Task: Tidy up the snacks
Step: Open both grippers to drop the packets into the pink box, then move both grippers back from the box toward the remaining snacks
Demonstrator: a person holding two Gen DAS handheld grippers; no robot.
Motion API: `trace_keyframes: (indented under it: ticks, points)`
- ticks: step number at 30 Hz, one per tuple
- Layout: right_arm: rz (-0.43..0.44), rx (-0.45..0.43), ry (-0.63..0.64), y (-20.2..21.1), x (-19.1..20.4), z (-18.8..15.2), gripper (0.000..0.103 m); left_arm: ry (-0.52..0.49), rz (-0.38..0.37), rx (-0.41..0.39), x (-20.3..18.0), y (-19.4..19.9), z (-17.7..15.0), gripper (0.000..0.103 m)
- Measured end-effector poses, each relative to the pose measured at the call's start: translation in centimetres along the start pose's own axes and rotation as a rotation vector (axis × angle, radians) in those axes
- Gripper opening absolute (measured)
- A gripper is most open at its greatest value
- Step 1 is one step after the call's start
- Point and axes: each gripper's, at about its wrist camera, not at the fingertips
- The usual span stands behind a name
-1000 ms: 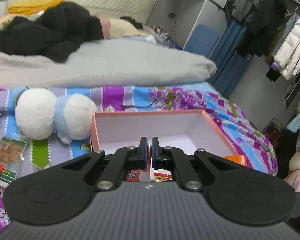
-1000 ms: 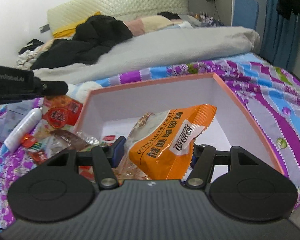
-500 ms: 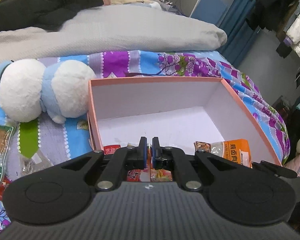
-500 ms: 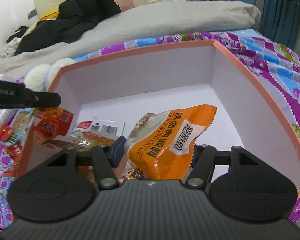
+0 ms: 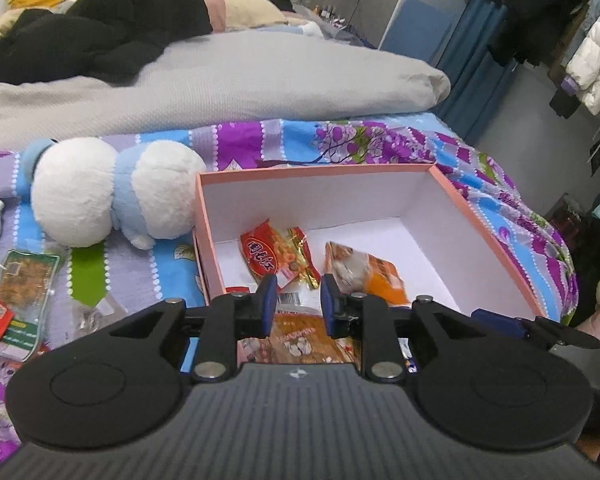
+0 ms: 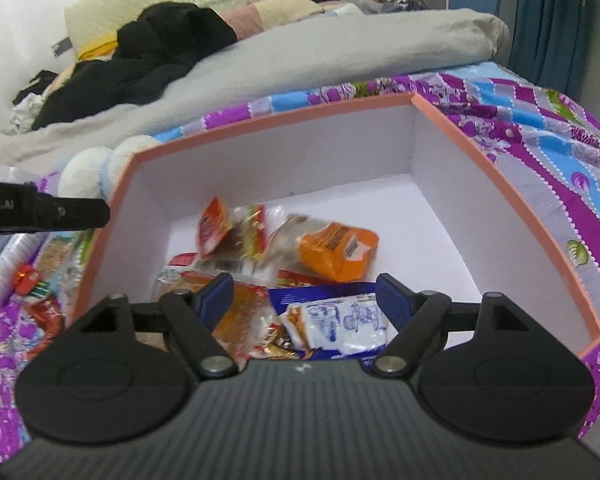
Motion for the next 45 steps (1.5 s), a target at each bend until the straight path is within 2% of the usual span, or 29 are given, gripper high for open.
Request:
trace_keyframes:
  ticks: [13, 21, 26, 37, 45]
  points:
    - [0.035, -0.127, 0.029, 8.6, 3.3, -0.5, 0.080, -0.026, -0.006, -0.107, -0.6, 11.5, -3.6, 0.027]
    - [0.051, -0.179, 0.049, 12.5, 5.6, -1.8, 0.080, -0.020, -0.010, -0.148, 0.6, 17.0, -6.6, 0.028]
    - [0.068, -0.194, 0.065, 14.3, 7.0, -3.1, 0.080, -0.012, -0.011, -0.173, 1.5, 19.6, -8.5, 0.044]
    - [0.114, -0.223, 0.098, 17.8, 9.9, -6.0, 0.080, 0.020, 0.009, -0.221, 3.4, 24.9, -13.0, 0.047]
    - [0.157, -0.226, 0.135, 19.1, 11.5, -8.7, 0.080, 0.047, 0.040, -0.219, 5.3, 26.5, -15.8, 0.048]
Point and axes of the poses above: each gripper's, at about its wrist camera, not at the fingertips, and y roughly against the way its jaws point, x to its left, z to its top, and after that the axes turned 12 degrees about y, right-handed
